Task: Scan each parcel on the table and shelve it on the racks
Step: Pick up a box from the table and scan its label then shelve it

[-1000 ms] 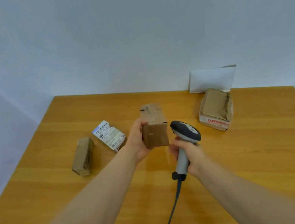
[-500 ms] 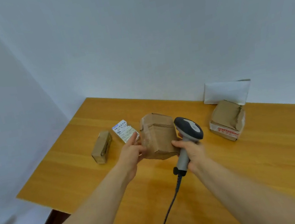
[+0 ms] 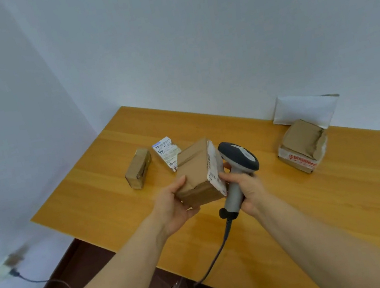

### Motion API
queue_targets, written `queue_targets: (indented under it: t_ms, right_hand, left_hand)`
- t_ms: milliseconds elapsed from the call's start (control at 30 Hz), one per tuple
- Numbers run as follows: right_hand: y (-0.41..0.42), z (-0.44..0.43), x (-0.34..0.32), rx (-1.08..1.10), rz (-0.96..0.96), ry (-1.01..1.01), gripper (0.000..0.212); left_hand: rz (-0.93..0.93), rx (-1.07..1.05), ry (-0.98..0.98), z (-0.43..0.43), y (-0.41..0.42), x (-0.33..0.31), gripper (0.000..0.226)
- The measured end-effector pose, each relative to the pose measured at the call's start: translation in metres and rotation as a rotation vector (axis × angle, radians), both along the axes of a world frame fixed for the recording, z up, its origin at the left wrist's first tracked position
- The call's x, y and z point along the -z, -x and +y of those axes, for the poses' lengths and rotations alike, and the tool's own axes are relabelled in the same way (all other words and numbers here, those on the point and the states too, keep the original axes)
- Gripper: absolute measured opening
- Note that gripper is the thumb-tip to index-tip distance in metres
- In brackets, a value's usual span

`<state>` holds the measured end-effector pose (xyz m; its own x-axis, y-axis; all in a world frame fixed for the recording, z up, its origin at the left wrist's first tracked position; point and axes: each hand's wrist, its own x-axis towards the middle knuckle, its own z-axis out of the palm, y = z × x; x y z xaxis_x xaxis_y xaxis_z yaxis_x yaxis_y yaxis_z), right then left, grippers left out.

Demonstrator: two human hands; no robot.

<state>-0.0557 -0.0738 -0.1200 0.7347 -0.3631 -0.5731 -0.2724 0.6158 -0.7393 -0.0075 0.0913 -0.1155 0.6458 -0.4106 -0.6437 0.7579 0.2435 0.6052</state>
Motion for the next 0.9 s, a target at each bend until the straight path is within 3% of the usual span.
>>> queue_targets:
  t_ms: [267, 400, 533, 600, 633, 767, 900]
  right_hand:
    - [0.003, 0.006, 0.001, 0.011, 0.008, 0.084, 0.027]
    - [0.005, 0.015, -0.001, -0.014, -0.014, 0.113, 0.026]
    - [0.003, 0.021, -0.001, -0.031, -0.009, 0.139, 0.025]
    - [0.001, 0.019, 0.002, -0.046, -0.001, 0.141, 0.028]
    - [0.001, 0.017, 0.002, -0.062, 0.005, 0.14, 0.026]
    - [0.004, 0.014, 0.001, -0.193, 0.032, 0.184, 0.013]
    - [0.003, 0.02, -0.005, -0.262, 0.037, 0.193, 0.02]
  left_hand:
    - [-0.278, 0.136, -0.301, 0.007, 0.012, 0.006, 0.035]
    - [-0.279, 0.287, -0.266, 0.01, 0.017, 0.01, 0.071]
    - [-0.282, 0.166, -0.233, 0.009, 0.015, 0.015, 0.07]
    - [-0.27, 0.132, -0.238, 0.016, 0.007, 0.016, 0.087]
    - [-0.261, 0.119, -0.26, 0.019, 0.003, 0.015, 0.093]
    - [-0.255, 0.039, -0.398, 0.03, -0.013, 0.008, 0.077]
    - [-0.316, 0.022, -0.469, 0.039, -0.023, 0.003, 0.093]
